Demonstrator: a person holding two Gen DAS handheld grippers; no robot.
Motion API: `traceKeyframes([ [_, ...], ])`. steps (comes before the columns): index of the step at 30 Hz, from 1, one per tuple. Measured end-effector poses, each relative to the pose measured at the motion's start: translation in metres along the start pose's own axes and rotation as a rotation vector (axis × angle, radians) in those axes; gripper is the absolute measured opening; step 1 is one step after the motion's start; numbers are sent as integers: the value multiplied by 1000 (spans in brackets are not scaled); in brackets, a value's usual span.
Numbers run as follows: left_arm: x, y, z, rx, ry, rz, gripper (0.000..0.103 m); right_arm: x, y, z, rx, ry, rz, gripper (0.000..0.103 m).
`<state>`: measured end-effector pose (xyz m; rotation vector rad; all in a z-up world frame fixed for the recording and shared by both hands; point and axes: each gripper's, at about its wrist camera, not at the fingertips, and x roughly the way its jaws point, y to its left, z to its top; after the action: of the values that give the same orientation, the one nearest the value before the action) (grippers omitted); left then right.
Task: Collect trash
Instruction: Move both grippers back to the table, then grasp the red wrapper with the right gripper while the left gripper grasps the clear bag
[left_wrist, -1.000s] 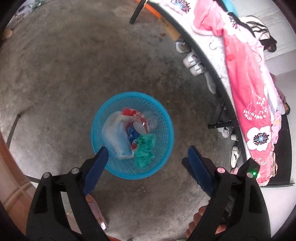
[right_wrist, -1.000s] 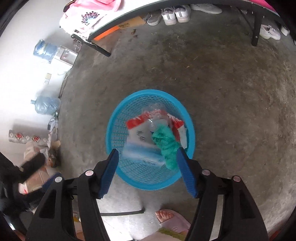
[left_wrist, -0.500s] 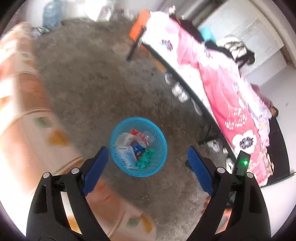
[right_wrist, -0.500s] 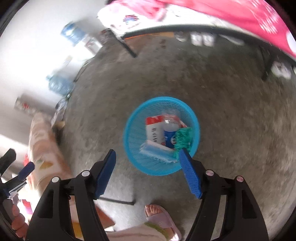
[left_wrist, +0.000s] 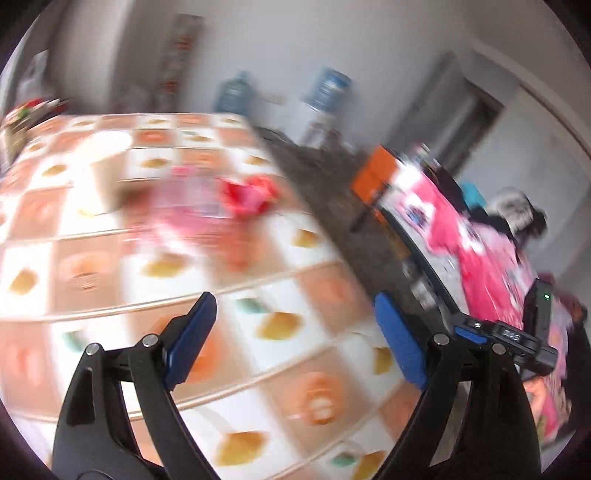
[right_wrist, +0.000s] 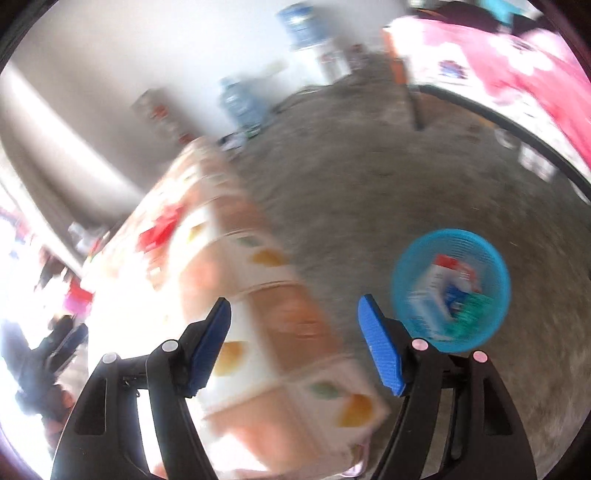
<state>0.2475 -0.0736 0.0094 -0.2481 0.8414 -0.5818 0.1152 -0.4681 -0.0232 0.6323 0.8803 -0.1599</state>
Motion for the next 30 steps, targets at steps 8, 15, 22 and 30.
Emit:
traceKeyframes([
  [8,-34,74,13,-121,-132,11,83,57,98,21,-73,109,179,70],
  [15,9,90,41,-132,-152,-38,70,133,132,47,75,201,295,70],
  [22,70,83,60,-2,-96,112,57,201,142,66,236,277,321,70],
  [30,112,63,61,285,-32,246,57,218,163,84,178,241,266,69],
])
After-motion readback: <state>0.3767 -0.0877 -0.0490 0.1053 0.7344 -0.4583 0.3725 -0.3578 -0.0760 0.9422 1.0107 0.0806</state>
